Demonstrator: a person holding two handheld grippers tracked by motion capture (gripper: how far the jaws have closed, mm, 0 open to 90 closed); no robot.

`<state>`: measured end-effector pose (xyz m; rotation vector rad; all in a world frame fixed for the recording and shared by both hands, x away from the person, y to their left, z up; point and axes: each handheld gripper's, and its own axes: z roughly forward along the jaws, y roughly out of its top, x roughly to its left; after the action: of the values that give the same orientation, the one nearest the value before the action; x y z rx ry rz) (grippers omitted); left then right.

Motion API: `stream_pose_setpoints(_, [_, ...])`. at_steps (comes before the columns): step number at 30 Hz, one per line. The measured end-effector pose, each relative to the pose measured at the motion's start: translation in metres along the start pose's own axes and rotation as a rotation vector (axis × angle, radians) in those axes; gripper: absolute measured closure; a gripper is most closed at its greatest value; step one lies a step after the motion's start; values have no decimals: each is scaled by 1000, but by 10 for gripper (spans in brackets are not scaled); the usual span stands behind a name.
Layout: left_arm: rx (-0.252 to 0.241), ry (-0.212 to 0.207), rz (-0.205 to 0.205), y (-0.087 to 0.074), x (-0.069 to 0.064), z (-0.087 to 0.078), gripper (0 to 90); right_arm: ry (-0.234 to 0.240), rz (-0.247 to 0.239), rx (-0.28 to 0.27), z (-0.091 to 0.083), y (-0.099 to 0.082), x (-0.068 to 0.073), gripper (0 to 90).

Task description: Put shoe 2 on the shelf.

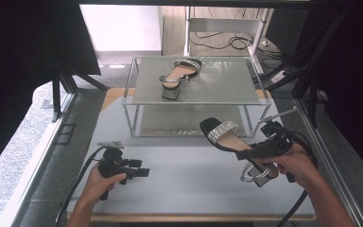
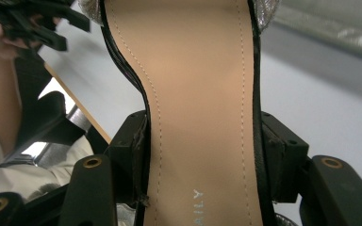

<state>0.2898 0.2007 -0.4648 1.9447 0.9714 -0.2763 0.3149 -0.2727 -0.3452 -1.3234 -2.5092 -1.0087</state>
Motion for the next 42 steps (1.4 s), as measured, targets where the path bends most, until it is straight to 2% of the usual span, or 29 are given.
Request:
stream_pose_setpoints(7, [-2,2,0,0,0,-1,304,25,-15,-61,-16,19,9,426])
stream_pose_setpoints(12, [3,4,-3,0,2,1,304,18,-28,-85,-19,38,16,426])
stream_pose_setpoints(16, [4,0,-4,-1,3,1,304,17,-40,-84,-19,57,19,426])
stream_pose_setpoints(21, [-3,-3,-8,-1,3,0,304,7,-20,-67,-16,78,17,426])
stream_pose_setpoints(29, [-8,-12,-6,-1,3,-3,304,-40,16,-65,-13,105,6,426])
stream_pose_setpoints(42, [-31,-28,-2,2,2,-7,305,-141,97,-62,-4,150,-25,426])
